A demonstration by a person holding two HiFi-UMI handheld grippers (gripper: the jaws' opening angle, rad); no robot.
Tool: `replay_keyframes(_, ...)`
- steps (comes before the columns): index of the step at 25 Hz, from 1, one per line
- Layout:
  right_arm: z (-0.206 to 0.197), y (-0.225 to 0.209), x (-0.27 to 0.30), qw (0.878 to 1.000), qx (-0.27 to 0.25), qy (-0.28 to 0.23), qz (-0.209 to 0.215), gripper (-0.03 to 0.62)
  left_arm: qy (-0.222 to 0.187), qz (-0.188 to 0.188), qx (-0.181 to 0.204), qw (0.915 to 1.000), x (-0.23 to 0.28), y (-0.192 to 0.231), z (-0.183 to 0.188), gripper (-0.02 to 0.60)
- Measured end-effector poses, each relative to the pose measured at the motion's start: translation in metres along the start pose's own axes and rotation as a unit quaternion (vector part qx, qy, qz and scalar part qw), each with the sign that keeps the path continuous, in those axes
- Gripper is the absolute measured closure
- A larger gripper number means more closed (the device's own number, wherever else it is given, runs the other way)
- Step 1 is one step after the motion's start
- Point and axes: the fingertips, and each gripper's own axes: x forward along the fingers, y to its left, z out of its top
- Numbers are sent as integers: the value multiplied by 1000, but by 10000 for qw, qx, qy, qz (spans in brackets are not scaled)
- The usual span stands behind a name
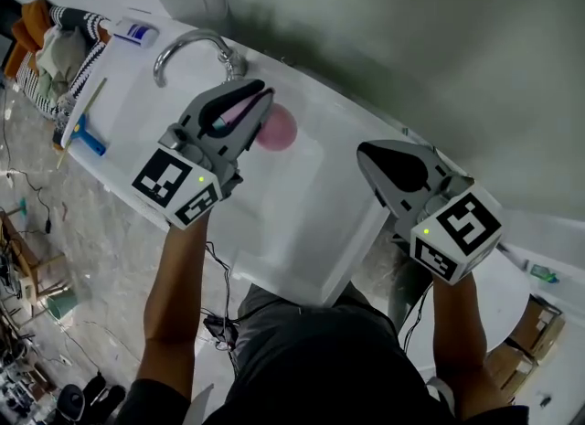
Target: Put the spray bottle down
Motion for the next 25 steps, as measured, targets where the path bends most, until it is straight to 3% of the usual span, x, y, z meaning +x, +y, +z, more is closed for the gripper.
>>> replay_keyframes(10,-13,-12,24,9996,132,236,-75,585,46,17,-138,9999,25,39,-30,529)
replay_keyframes(25,-23,-25,46,9986,281,442,-121,585,133,92,-27,9999,54,74,-60,529)
